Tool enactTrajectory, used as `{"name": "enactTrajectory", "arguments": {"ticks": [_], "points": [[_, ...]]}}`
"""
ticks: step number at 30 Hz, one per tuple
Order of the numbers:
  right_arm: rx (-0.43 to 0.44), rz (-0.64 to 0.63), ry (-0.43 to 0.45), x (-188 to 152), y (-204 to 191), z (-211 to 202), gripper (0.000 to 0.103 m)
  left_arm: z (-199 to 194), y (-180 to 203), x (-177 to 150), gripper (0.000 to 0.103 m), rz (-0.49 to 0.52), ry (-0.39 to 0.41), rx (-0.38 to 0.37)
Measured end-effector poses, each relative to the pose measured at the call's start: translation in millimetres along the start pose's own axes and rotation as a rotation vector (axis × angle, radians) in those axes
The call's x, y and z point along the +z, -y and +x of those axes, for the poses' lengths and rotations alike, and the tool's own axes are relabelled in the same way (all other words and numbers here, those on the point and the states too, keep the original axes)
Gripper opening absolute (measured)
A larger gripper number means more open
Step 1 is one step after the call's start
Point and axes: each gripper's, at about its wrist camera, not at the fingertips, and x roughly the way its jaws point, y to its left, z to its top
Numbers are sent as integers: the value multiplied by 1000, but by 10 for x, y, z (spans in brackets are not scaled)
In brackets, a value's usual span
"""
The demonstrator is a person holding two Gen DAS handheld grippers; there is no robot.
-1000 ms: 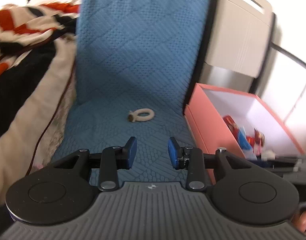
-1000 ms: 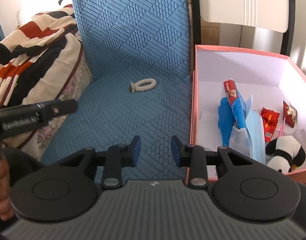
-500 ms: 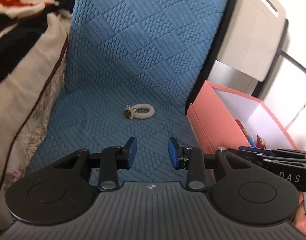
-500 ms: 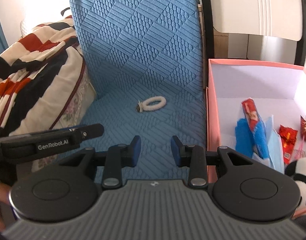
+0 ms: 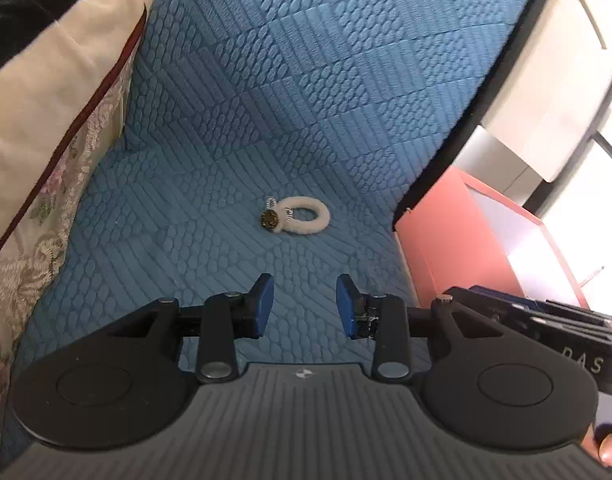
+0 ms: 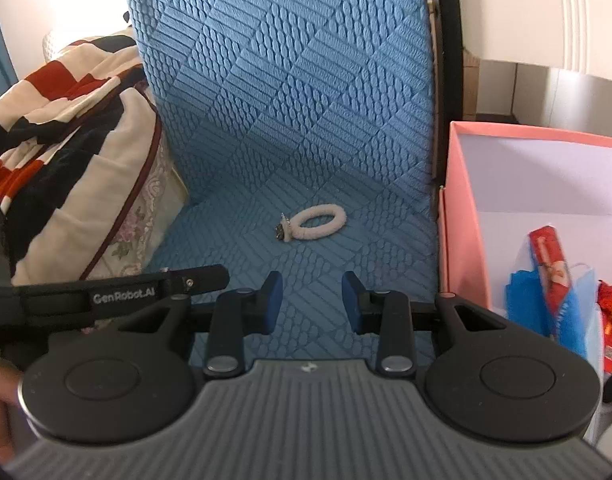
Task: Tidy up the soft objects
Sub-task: 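Withdraw both open tools from the box toward the white hair tie on the seat, then lower the right tool over the white hair tie while the left tool approaches it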
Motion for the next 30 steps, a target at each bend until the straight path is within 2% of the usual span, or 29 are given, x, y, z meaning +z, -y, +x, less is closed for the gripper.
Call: {"name": "enactTrajectory", "arguments": {"ticks": [5,13,23,30], "points": [[-29,-5,3,133,25,189,36,186,-101,133,40,-12,-13,26],[-17,-12,-4,387,79,531,36,514,-280,325,40,-65,-46,33],[49,71,-86,552,280,982,36,846,-449,540,40,-128,-77,39],[31,68,-136,591,340,1280,36,994,-495,653,40,-134,-77,55]]}}
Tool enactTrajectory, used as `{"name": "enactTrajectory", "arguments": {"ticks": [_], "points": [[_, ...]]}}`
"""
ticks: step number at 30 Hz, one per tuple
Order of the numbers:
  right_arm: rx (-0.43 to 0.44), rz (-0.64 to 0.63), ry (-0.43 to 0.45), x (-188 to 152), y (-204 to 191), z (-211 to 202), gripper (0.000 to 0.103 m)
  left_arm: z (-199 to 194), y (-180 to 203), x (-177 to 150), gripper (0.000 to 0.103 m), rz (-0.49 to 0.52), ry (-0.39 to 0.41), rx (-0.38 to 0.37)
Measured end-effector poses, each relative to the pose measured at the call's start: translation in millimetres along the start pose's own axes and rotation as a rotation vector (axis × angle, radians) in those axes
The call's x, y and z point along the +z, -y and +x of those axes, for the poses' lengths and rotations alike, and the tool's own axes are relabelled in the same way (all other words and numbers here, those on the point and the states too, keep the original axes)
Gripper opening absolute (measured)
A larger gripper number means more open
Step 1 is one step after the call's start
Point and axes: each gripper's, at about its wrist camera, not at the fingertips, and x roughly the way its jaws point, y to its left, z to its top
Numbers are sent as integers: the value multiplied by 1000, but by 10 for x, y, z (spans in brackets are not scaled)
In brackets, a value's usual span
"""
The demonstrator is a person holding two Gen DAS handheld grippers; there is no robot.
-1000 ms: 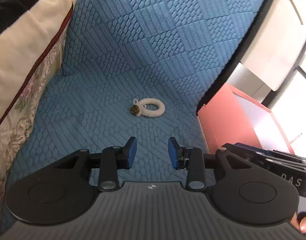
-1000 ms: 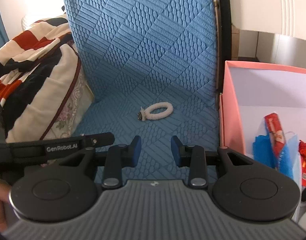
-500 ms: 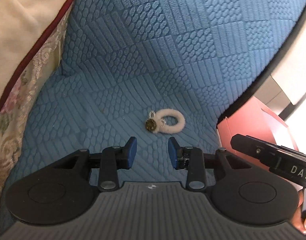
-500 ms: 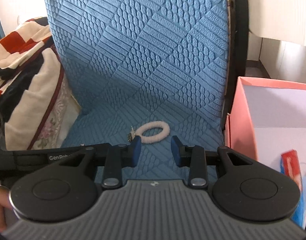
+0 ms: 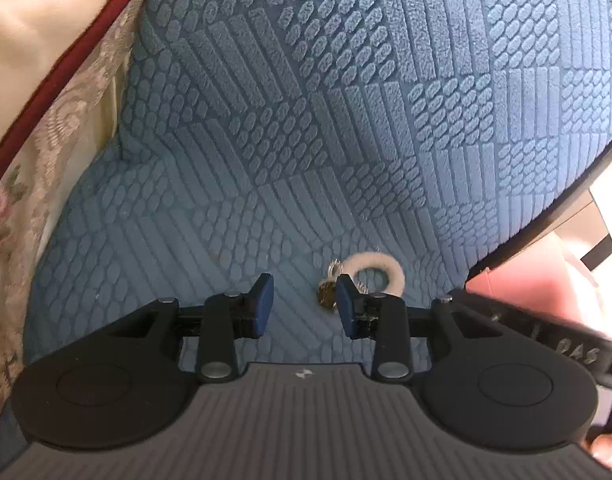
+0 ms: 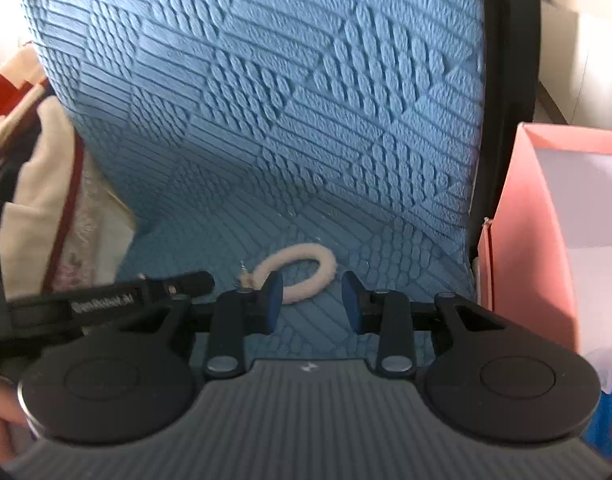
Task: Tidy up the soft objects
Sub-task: 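Lower the right tool over the white hair tie while the left tool approaches it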
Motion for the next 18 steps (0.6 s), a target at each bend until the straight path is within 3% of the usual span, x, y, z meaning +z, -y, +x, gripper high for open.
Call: {"name": "enactTrajectory", "arguments": {"ticks": [18], "points": [[-32,-41,-70,150,28,482,36,381,100,284,38,-4,-47,-72]]}}
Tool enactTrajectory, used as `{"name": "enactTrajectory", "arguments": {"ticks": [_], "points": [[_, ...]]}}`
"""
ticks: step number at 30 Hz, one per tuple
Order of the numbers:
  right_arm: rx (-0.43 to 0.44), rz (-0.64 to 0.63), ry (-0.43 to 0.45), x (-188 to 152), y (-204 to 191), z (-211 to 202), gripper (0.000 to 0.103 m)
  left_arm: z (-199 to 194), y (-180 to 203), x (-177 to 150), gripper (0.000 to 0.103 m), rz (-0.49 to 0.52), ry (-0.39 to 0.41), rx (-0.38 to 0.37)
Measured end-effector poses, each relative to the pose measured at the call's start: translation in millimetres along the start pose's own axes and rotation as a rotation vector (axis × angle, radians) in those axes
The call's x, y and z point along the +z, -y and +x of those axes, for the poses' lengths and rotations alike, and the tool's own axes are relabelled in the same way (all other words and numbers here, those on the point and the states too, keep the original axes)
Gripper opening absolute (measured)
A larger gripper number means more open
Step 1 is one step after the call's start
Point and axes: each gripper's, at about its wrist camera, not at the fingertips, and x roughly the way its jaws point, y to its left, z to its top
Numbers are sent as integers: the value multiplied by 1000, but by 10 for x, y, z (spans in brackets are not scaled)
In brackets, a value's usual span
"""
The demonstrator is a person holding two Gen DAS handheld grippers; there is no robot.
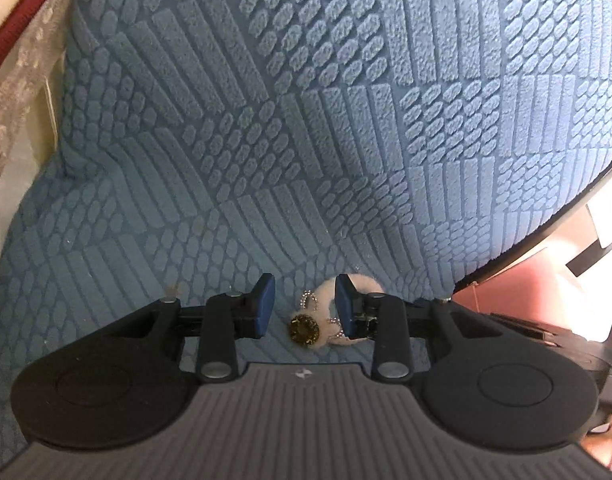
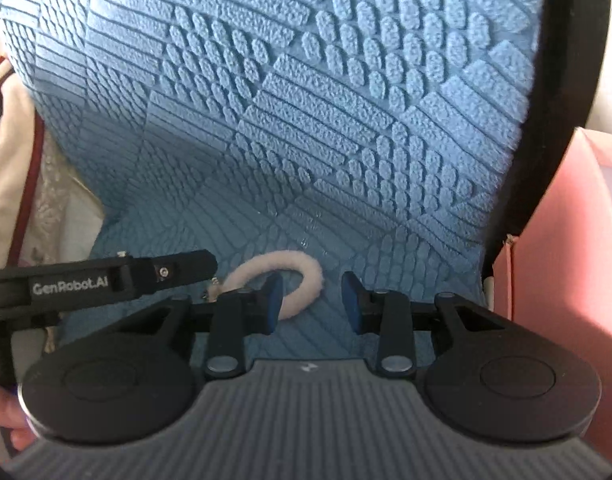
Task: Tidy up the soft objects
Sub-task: 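Lower the right tool over the white hair tie while the left tool approaches it, then close the right tool on the white hair tie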
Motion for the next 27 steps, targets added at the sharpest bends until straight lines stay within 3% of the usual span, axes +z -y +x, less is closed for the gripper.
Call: {"name": "enactTrajectory", "arguments": {"ticks": [8,13,19,27], "points": [[-17,-23,-26,-8,-59,242,32,129,32,-106,38,21,-29,-5],[-51,-140,-22,-84,-262,298,30,141,136,-121,37,115,-21,32],[-49,-178,-28,-117,-346,344,13,160,157,-122,36,142,-36,24],[-24,-86,-5,-144,-146,112,11,233,287,-144,26,196,-77,-14]]}}
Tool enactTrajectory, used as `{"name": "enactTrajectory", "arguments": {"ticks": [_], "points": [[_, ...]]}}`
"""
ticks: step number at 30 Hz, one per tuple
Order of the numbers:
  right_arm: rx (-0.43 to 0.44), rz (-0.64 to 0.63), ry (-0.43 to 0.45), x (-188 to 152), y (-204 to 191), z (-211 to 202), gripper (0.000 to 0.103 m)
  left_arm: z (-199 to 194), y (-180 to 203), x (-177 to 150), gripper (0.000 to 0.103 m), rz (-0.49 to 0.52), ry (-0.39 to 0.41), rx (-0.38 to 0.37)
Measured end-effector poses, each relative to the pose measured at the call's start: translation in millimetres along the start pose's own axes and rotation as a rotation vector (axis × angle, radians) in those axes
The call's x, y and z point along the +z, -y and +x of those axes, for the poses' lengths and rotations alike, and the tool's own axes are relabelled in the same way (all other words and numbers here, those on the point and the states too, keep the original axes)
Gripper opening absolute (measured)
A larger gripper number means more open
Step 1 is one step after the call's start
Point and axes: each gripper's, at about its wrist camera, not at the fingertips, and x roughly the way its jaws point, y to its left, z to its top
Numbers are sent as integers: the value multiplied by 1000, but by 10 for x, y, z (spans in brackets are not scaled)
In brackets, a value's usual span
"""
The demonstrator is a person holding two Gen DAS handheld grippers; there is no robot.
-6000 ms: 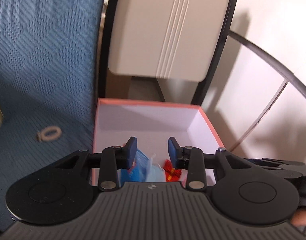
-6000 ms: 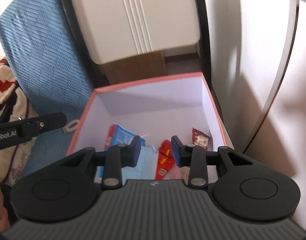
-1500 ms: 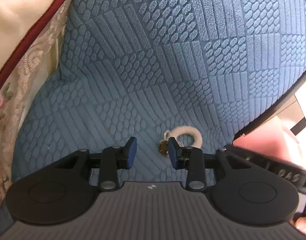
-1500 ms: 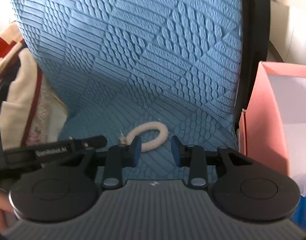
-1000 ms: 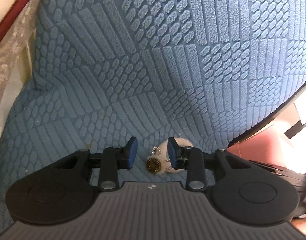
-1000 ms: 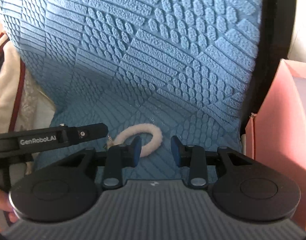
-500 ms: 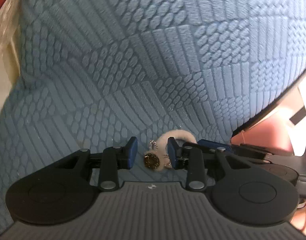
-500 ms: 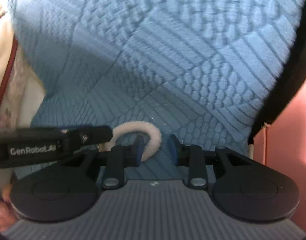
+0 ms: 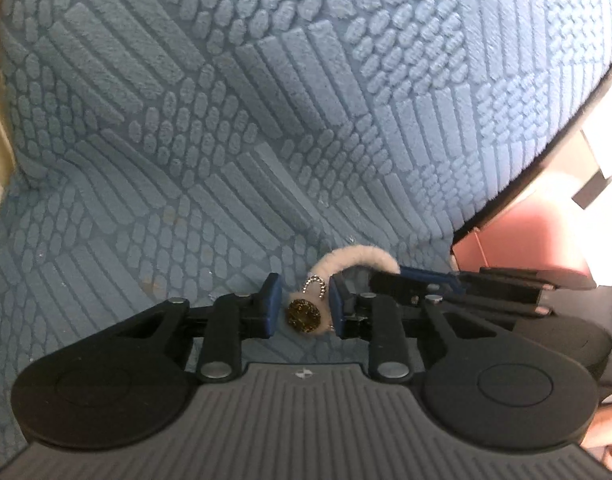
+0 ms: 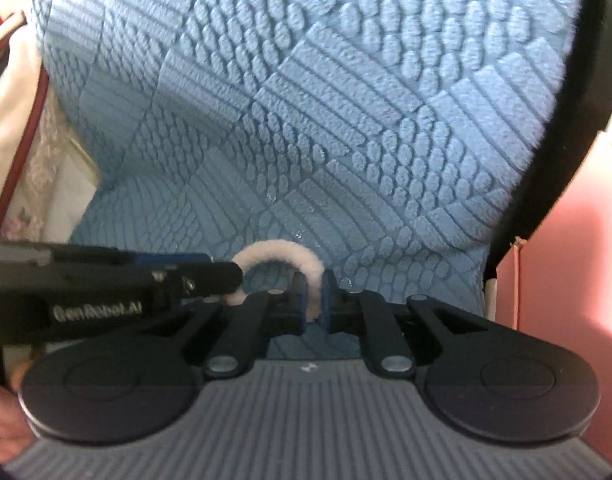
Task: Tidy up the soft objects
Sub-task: 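Close the right tool on the white hair tie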
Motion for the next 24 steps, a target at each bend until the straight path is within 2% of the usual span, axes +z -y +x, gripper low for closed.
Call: {"name": "enactTrajectory", "arguments": {"ticks": [4,11,24], "points": [[33,41,5,26,64,-66,11,56,112,-58,24,41,-7,-7],[55,67,4,66,170,-99,11,150,224,-67,14,71,10,2],[56,36,36,-4,105,-384,11,-158,176,-124,14,56,40,17]]}}
